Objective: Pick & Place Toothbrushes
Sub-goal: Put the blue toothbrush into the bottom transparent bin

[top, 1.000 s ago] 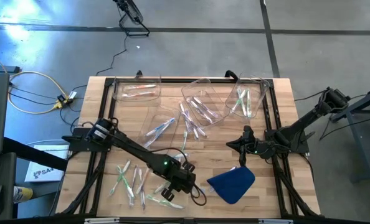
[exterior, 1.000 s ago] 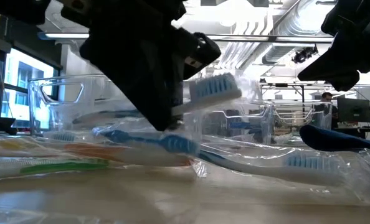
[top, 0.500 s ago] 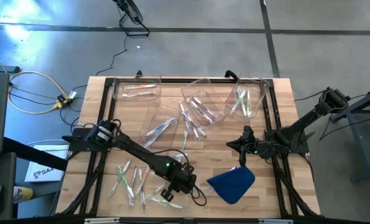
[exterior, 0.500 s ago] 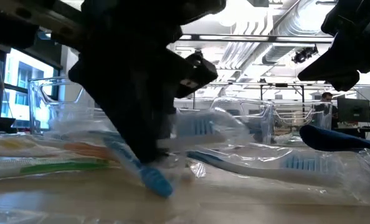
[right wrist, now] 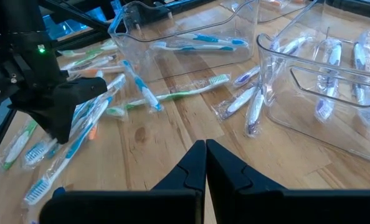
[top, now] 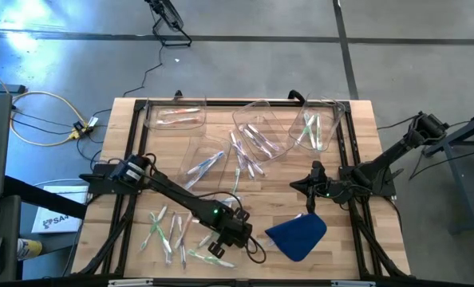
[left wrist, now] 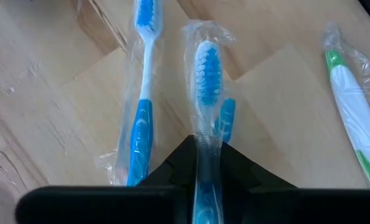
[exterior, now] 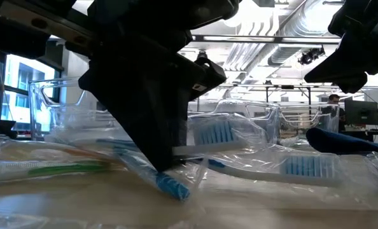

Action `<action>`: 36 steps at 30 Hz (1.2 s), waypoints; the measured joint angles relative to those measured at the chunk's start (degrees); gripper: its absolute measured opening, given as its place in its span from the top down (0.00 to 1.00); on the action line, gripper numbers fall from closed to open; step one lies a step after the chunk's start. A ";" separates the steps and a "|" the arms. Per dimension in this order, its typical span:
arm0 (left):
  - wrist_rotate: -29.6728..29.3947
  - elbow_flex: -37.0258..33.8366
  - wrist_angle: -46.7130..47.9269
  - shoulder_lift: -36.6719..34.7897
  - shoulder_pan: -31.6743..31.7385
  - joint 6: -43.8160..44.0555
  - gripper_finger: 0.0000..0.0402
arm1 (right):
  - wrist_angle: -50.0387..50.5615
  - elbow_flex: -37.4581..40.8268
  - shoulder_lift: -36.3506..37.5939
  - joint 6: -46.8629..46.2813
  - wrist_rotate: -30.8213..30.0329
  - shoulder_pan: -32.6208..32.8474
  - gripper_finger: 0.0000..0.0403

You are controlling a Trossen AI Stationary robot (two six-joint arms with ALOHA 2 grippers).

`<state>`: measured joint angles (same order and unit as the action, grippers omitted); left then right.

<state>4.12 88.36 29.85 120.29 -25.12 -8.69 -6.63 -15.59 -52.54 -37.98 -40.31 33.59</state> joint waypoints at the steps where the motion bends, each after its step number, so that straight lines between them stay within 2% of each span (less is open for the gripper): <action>1: -0.02 0.00 -0.02 0.00 0.00 0.00 0.87 | 0.01 0.00 0.00 0.00 0.01 0.00 0.99; 6: -0.02 0.00 -0.28 0.00 0.00 0.00 0.76 | 0.00 0.00 -0.01 0.00 0.00 -0.01 0.99; 11: 1.58 -0.04 -1.88 0.00 0.00 0.02 0.74 | 0.01 0.00 0.00 0.00 0.00 0.00 0.99; 30: 2.89 -0.04 -3.57 -0.03 0.00 0.02 0.74 | 0.02 0.00 -0.01 0.02 0.00 -0.01 0.99; 36: 2.91 -0.04 -3.58 -0.09 0.00 0.02 0.84 | 0.02 0.00 0.01 0.10 0.00 0.01 0.99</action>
<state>7.03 88.31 26.26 120.20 -25.12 -8.67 -6.61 -15.59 -52.53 -37.88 -40.32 33.61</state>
